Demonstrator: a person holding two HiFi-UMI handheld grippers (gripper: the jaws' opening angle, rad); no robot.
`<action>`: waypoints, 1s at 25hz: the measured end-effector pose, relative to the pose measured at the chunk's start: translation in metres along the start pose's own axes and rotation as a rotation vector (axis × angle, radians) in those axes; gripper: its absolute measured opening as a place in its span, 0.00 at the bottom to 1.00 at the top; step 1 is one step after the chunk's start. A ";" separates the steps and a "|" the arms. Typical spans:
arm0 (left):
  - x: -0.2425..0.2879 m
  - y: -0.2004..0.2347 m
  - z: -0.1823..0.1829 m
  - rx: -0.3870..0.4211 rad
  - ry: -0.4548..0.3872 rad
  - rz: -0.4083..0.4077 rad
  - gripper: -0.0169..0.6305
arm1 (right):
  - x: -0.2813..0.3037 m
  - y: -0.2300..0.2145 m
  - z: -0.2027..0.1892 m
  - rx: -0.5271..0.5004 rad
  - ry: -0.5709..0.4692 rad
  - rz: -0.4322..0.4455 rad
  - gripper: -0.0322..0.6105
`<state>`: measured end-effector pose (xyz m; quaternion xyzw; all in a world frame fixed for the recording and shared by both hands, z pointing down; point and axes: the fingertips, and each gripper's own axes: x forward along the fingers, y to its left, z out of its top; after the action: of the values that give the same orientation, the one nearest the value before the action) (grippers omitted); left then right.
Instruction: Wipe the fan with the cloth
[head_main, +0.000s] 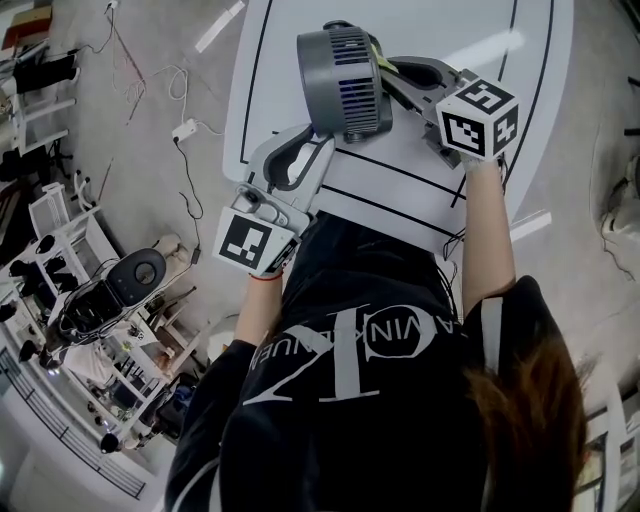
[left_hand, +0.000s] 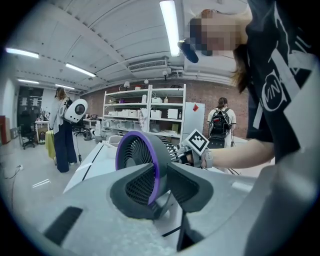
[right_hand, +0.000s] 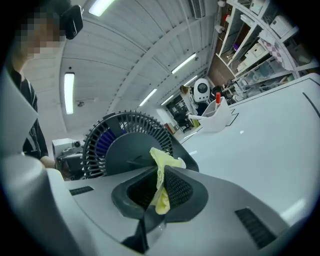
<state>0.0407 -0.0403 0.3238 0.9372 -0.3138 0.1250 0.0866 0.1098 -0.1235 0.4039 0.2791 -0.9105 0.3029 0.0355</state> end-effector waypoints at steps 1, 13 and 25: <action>0.000 0.001 0.000 0.003 0.003 0.000 0.17 | 0.000 0.002 -0.004 -0.007 0.021 0.002 0.10; 0.002 0.006 -0.012 0.003 0.022 0.005 0.17 | -0.025 0.043 -0.032 0.057 0.060 0.133 0.10; 0.001 0.008 -0.016 -0.047 0.018 0.005 0.17 | -0.047 0.079 0.004 0.012 -0.092 0.259 0.10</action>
<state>0.0338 -0.0434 0.3402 0.9331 -0.3180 0.1263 0.1110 0.1084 -0.0511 0.3476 0.1729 -0.9378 0.2973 -0.0473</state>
